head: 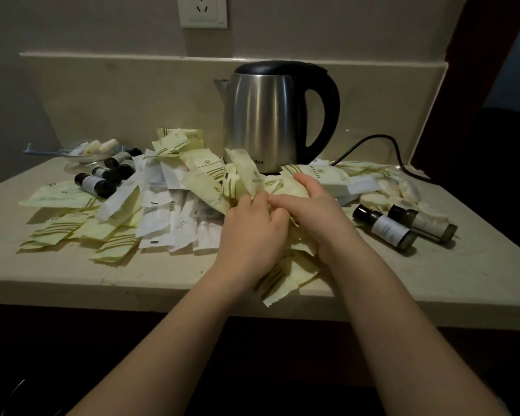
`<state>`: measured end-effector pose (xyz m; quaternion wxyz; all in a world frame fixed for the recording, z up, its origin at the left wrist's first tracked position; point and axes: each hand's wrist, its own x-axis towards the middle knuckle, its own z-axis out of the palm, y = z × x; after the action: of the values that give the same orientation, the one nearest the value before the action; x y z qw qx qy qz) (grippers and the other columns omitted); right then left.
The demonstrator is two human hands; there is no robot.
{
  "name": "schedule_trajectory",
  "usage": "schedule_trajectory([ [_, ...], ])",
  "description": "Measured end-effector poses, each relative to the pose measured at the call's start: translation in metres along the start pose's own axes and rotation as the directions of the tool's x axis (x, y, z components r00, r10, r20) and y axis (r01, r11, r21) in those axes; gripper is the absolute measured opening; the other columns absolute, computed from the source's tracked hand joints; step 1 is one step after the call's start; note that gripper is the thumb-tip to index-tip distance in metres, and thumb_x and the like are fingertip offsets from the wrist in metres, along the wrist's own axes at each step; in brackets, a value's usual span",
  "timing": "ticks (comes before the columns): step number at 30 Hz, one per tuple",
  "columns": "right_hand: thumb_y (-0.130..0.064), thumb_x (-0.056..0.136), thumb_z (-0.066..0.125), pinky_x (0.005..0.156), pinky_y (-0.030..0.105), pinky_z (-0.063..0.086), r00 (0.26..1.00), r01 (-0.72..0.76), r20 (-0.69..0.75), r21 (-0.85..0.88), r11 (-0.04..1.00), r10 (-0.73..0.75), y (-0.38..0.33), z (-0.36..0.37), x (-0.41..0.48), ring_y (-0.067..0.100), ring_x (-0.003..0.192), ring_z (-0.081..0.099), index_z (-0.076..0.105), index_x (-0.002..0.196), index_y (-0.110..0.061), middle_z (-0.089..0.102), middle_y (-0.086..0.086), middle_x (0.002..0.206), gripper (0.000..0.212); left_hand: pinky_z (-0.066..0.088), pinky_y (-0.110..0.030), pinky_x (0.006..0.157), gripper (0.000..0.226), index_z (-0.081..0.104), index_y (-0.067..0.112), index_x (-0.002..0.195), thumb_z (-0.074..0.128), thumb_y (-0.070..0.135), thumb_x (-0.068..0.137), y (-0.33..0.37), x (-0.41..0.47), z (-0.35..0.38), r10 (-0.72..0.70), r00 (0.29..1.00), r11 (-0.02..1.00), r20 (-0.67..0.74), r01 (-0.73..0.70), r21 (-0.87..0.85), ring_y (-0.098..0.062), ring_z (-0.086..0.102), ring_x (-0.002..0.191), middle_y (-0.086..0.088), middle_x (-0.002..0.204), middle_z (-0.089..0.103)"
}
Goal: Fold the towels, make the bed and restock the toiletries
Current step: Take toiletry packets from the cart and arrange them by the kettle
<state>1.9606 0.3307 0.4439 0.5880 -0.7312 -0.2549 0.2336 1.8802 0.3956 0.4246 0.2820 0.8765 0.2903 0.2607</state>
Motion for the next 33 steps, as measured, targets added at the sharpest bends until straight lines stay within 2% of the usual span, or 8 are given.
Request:
schedule_trajectory([
  [3,-0.014,0.077,0.070,0.074,0.028,0.051,0.997,0.057,-0.046,0.067,0.996,-0.054,0.003,0.008,0.002,0.011,0.091,0.055,0.046,0.133,-0.037,0.053,-0.008,0.106,0.065,0.027,-0.029,0.087,0.039,0.046,0.015,0.132,0.036,0.022,0.095,0.002,-0.002,-0.006,-0.034,0.999,0.983,-0.028,0.029,-0.183,-0.012,0.036,0.106,0.003,0.113,0.039],
  [6,0.000,0.075,0.063,0.077,0.035,0.056,0.988,0.132,-0.099,0.148,0.980,-0.118,0.004,0.017,0.001,0.015,0.095,0.059,0.050,0.128,-0.039,0.056,-0.006,0.109,0.066,0.026,-0.029,0.097,0.048,0.036,0.019,0.143,0.037,0.026,0.096,0.004,-0.004,-0.008,-0.074,0.995,0.955,-0.068,0.051,-0.294,-0.015,0.033,0.125,-0.001,0.133,0.038],
  [8,0.003,0.077,0.060,0.079,0.038,0.058,0.983,0.166,-0.114,0.198,0.966,-0.146,0.001,0.020,0.002,0.017,0.096,0.062,0.050,0.125,-0.041,0.058,-0.004,0.109,0.066,0.027,-0.033,0.103,0.050,0.033,0.020,0.145,0.038,0.028,0.096,0.006,-0.004,-0.010,-0.080,0.992,0.944,-0.098,0.044,-0.328,-0.019,0.032,0.130,-0.002,0.139,0.035],
  [14,0.008,0.077,0.058,0.078,0.038,0.059,0.973,0.224,-0.108,0.267,0.937,-0.202,-0.006,0.021,0.003,0.020,0.098,0.063,0.051,0.125,-0.039,0.060,0.003,0.116,0.068,0.025,-0.035,0.108,0.049,0.033,0.022,0.145,0.040,0.030,0.097,0.008,-0.001,-0.011,-0.094,0.986,0.912,-0.140,0.029,-0.410,-0.018,0.029,0.133,-0.003,0.144,0.033],
  [17,0.008,0.078,0.060,0.078,0.038,0.059,0.973,0.231,-0.088,0.315,0.921,-0.214,-0.004,0.019,0.003,0.021,0.100,0.064,0.051,0.123,-0.040,0.060,0.005,0.117,0.066,0.027,-0.039,0.110,0.048,0.035,0.026,0.143,0.042,0.031,0.097,0.010,0.000,-0.009,-0.116,0.982,0.885,-0.150,0.034,-0.464,-0.018,0.029,0.133,-0.002,0.144,0.033],
  [21,0.007,0.078,0.061,0.076,0.032,0.059,0.966,0.257,-0.088,0.365,0.895,-0.242,-0.006,0.012,0.005,0.019,0.100,0.065,0.052,0.124,-0.038,0.062,0.004,0.116,0.065,0.031,-0.040,0.110,0.043,0.041,0.026,0.139,0.046,0.030,0.096,0.013,0.004,-0.008,-0.100,0.980,0.850,-0.172,-0.005,-0.526,-0.015,0.034,0.130,0.002,0.136,0.040],
  [28,0.002,0.079,0.068,0.071,0.026,0.058,0.938,0.344,-0.071,0.334,0.878,-0.341,-0.006,0.002,0.006,0.013,0.091,0.069,0.053,0.123,-0.036,0.066,0.000,0.110,0.060,0.051,-0.033,0.092,0.026,0.057,0.030,0.117,0.056,0.022,0.092,0.013,0.009,-0.007,-0.140,0.955,0.738,-0.263,-0.076,-0.670,-0.007,0.055,0.104,0.005,0.120,0.056],
  [33,0.002,0.078,0.066,0.074,0.031,0.059,0.932,0.359,-0.061,0.301,0.883,-0.358,-0.004,-0.004,0.008,0.016,0.093,0.068,0.053,0.123,-0.036,0.065,0.000,0.111,0.060,0.053,-0.036,0.091,0.025,0.062,0.027,0.111,0.061,0.015,0.089,0.017,0.010,-0.004,-0.169,0.941,0.707,-0.294,-0.092,-0.701,-0.009,0.059,0.101,0.009,0.112,0.061],
])
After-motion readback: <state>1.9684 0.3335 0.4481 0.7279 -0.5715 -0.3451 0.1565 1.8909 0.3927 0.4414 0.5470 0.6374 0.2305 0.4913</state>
